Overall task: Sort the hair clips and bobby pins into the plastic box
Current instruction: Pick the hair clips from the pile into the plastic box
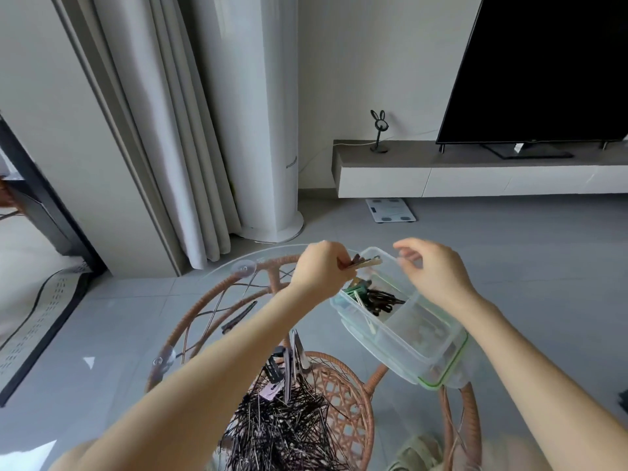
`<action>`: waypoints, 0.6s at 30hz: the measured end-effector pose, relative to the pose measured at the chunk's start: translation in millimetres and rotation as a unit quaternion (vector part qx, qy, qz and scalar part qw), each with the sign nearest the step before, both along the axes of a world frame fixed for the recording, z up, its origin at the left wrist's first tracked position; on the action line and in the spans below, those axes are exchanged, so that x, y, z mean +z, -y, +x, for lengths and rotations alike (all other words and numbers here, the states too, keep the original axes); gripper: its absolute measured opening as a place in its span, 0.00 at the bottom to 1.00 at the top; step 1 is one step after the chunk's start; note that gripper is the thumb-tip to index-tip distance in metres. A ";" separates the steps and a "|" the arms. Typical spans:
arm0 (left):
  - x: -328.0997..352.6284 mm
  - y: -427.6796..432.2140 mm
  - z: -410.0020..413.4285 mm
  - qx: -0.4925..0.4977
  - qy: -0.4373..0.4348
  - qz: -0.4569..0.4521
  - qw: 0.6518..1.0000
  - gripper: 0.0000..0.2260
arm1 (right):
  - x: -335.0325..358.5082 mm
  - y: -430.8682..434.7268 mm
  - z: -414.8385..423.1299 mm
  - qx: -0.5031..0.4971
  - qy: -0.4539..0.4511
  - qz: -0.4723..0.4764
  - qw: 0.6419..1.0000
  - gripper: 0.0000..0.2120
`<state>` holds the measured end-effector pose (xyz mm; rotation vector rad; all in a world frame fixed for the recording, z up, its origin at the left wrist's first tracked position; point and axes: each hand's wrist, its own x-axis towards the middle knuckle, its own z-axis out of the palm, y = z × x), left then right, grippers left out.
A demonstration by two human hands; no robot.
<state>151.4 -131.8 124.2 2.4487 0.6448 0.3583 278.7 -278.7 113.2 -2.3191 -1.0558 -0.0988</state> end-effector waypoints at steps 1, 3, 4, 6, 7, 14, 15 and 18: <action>-2.5 4.1 12.8 -0.015 -0.014 0.022 1.000 0.07 | 1.9 8.6 -1.1 -0.009 -0.001 0.011 1.000 0.10; -10.2 10.1 35.1 -0.038 -0.050 0.046 0.997 0.07 | 2.5 21.5 -3.6 -0.015 -0.005 0.012 1.000 0.08; -15.1 11.6 44.1 -0.046 -0.070 0.053 0.995 0.07 | 1.6 26.2 -4.7 -0.012 -0.006 0.003 1.000 0.07; -23.7 13.4 55.7 -0.067 -0.122 0.071 0.988 0.11 | -0.7 33.6 -7.9 -0.004 -0.010 -0.021 1.000 0.06; -27.0 12.4 58.5 -0.084 -0.147 0.078 0.982 0.13 | -0.9 36.2 -10.8 0.000 -0.010 -0.032 0.999 0.06; -6.7 -16.8 12.3 -0.048 -0.021 -0.026 0.998 0.11 | 5.3 26.5 -64.0 0.090 -0.016 -0.002 0.996 0.08; -4.9 -25.6 -4.3 -0.021 -0.014 -0.035 0.999 0.10 | 4.3 21.9 -76.2 0.115 -0.030 -0.009 0.993 0.09; -14.1 -56.9 -65.5 0.033 -0.088 -0.001 0.996 0.12 | -7.3 2.0 -112.2 0.172 -0.068 -0.109 0.977 0.20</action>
